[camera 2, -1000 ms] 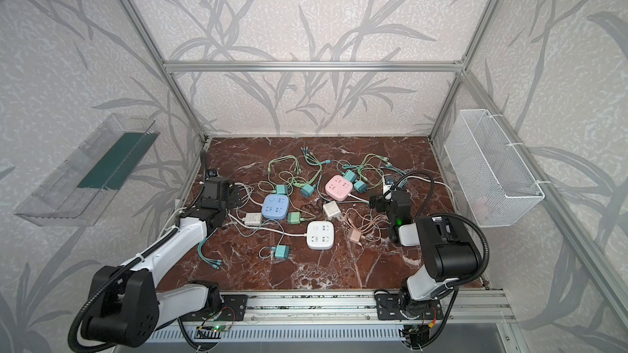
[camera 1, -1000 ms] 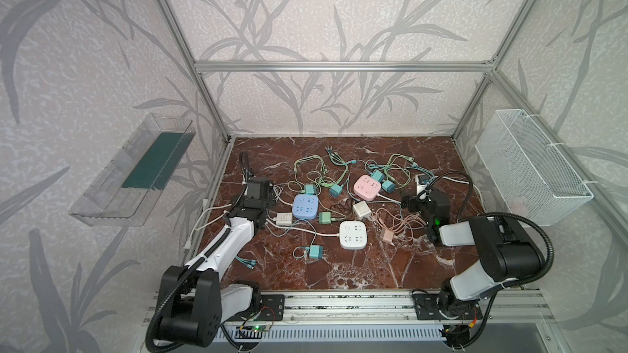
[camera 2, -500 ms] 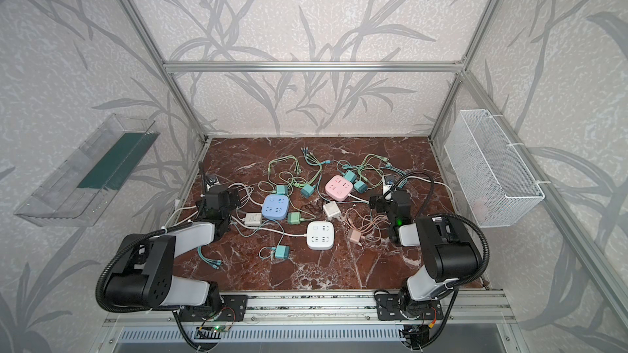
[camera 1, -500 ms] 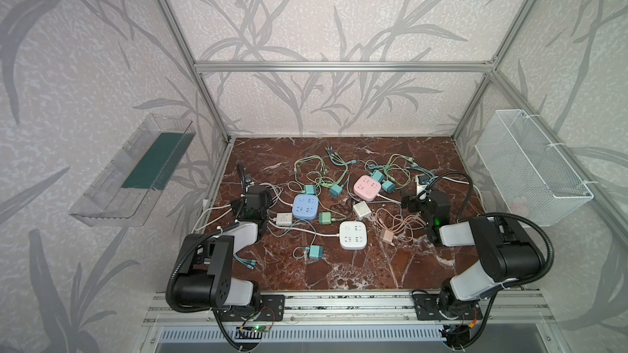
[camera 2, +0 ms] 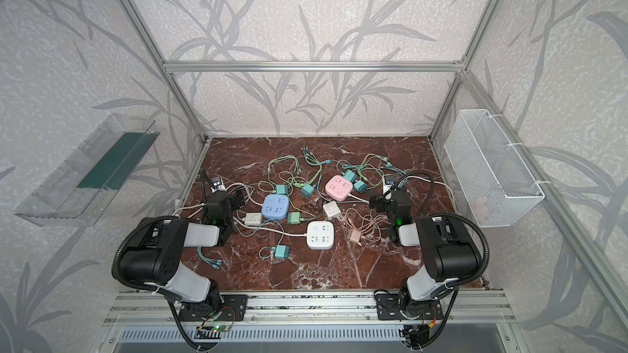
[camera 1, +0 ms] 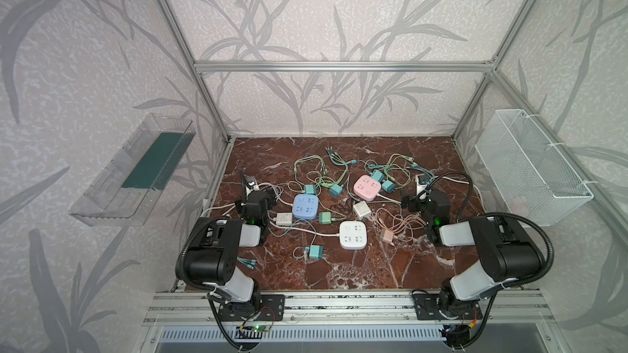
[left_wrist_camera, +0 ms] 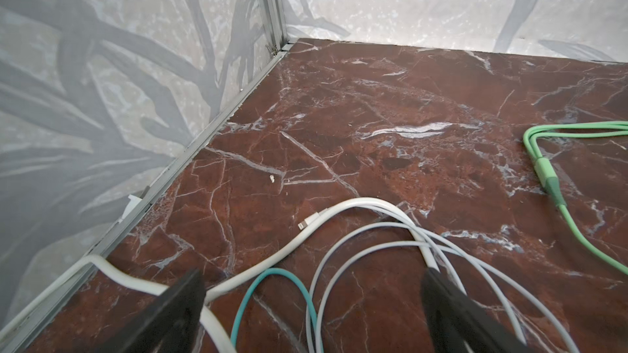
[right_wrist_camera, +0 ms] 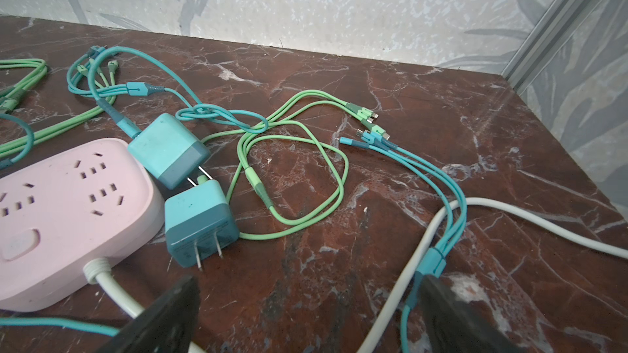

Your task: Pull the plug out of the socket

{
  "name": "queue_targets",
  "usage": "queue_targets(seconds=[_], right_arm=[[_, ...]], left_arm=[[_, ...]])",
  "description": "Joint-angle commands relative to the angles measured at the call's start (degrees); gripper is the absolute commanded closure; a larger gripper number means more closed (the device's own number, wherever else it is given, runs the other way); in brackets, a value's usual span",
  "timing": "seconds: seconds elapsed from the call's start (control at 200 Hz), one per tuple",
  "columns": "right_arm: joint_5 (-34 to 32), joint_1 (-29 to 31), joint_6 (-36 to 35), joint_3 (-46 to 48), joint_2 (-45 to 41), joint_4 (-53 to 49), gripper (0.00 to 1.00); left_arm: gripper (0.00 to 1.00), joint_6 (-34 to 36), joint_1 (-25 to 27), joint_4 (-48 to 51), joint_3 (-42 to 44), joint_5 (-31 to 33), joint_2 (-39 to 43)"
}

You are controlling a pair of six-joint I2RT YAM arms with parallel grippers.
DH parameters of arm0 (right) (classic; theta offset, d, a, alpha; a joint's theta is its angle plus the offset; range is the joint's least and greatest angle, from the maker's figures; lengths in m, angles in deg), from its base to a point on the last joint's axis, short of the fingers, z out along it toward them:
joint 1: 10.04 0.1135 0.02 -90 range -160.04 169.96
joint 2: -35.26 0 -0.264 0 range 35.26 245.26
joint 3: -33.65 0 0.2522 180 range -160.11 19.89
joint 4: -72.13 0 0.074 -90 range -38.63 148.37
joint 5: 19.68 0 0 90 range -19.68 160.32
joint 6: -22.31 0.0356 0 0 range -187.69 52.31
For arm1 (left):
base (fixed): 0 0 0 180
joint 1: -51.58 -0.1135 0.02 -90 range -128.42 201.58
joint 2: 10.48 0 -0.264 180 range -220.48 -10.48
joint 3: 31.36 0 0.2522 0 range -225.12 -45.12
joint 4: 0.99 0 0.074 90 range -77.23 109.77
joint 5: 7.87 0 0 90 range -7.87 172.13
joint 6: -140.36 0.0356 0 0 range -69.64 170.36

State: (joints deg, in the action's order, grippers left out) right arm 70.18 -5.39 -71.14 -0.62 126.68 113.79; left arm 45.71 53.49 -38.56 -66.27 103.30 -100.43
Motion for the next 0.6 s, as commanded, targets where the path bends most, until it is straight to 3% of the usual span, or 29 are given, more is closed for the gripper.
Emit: queue_targets(seconds=[0.0, 0.075, 0.595], right_arm=[[-0.4, -0.1, 0.0, -0.6, -0.5, 1.3, 0.01], [-0.3, -0.1, 0.1, -0.5, -0.7, 1.4, 0.01], [0.2, -0.1, -0.1, -0.8, -0.6, 0.9, 0.01]], left_arm=[[0.01, 1.6, -0.5, -6.9, 0.5, -0.8, -1.0], [0.01, 0.6, -0.5, -3.1, 0.0, -0.9, 0.4], [0.01, 1.2, -0.5, -5.5, 0.3, -0.9, -0.5]])
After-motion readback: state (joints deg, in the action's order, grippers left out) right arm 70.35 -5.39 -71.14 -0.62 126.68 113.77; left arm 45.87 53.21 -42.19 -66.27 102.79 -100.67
